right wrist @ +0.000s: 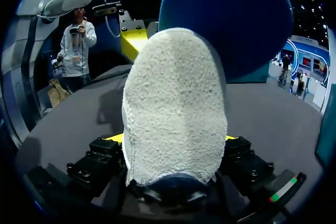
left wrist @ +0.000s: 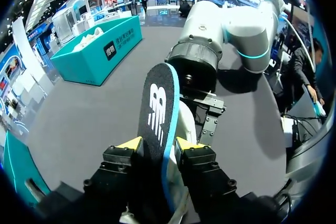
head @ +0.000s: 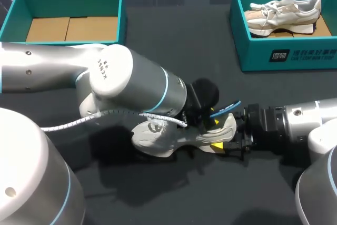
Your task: Take the shoe out of the shoebox, open the shoe tongue, remove and reinsert the insole, then place the shoe into the shoebox
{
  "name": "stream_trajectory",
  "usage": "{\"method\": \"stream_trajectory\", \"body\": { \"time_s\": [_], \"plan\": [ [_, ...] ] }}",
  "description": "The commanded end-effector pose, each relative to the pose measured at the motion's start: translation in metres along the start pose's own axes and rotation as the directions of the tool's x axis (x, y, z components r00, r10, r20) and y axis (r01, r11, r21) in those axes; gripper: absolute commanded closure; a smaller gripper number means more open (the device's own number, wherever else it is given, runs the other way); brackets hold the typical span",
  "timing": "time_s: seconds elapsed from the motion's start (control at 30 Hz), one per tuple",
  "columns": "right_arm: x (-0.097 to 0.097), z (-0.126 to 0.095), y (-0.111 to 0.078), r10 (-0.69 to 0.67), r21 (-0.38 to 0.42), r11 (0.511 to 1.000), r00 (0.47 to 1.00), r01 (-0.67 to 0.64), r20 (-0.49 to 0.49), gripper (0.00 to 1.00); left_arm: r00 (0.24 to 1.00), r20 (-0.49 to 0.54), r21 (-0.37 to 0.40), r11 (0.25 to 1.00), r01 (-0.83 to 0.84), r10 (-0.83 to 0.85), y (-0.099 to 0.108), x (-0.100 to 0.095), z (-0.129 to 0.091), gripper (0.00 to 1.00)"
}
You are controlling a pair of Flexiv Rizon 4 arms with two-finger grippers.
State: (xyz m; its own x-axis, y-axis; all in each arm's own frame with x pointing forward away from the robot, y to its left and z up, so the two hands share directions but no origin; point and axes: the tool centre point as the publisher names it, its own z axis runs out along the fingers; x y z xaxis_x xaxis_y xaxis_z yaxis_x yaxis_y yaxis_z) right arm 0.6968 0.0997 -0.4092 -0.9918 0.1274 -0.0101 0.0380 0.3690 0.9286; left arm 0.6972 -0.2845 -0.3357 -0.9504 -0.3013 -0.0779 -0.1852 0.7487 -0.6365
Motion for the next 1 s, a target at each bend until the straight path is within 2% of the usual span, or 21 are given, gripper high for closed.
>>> {"method": "stream_trajectory", "body": {
  "time_s": [0.03, 0.43, 0.53, 0.57, 0.6, 0.87, 1.0],
  "plan": [
    [0.002, 0.000, 0.001, 0.000, 0.004, 1.000, 1.000, 0.000, 0.001, 1.00, 1.000, 0.015, 0.014, 1.000, -0.002, 0.002, 0.001, 0.004, 0.009, 0.62],
    [0.002, 0.000, 0.001, 0.000, 0.004, 1.000, 1.000, 0.000, 0.001, 1.00, 0.999, 0.042, 0.036, 0.999, 0.000, -0.001, -0.002, -0.001, 0.019, 0.73],
    [0.002, 0.000, 0.001, 0.000, 0.004, 1.000, 1.000, 0.000, 0.001, 1.00, 0.999, 0.051, 0.036, 0.999, 0.007, -0.009, -0.003, -0.003, 0.020, 0.82],
    [0.002, 0.000, 0.001, 0.000, 0.004, 1.000, 1.000, 0.000, 0.001, 1.00, 0.999, 0.053, 0.037, 0.999, 0.011, -0.013, -0.003, -0.003, 0.020, 0.95],
    [0.002, 0.000, 0.001, 0.000, 0.004, 1.000, 1.000, 0.000, 0.001, 1.00, 0.999, 0.052, 0.038, 0.999, 0.015, -0.017, -0.004, -0.004, 0.020, 1.00],
    [0.002, 0.000, 0.001, 0.000, 0.004, 1.000, 1.000, 0.000, 0.001, 1.00, 0.999, -0.008, 0.042, 0.998, 0.038, -0.038, -0.023, -0.001, 0.002, 1.00],
    [0.002, 0.000, 0.001, 0.000, 0.004, 1.000, 1.000, 0.000, 0.001, 1.00, 0.997, -0.046, -0.004, 0.998, 0.057, -0.057, -0.036, 0.003, -0.009, 1.00]
  ]
}}
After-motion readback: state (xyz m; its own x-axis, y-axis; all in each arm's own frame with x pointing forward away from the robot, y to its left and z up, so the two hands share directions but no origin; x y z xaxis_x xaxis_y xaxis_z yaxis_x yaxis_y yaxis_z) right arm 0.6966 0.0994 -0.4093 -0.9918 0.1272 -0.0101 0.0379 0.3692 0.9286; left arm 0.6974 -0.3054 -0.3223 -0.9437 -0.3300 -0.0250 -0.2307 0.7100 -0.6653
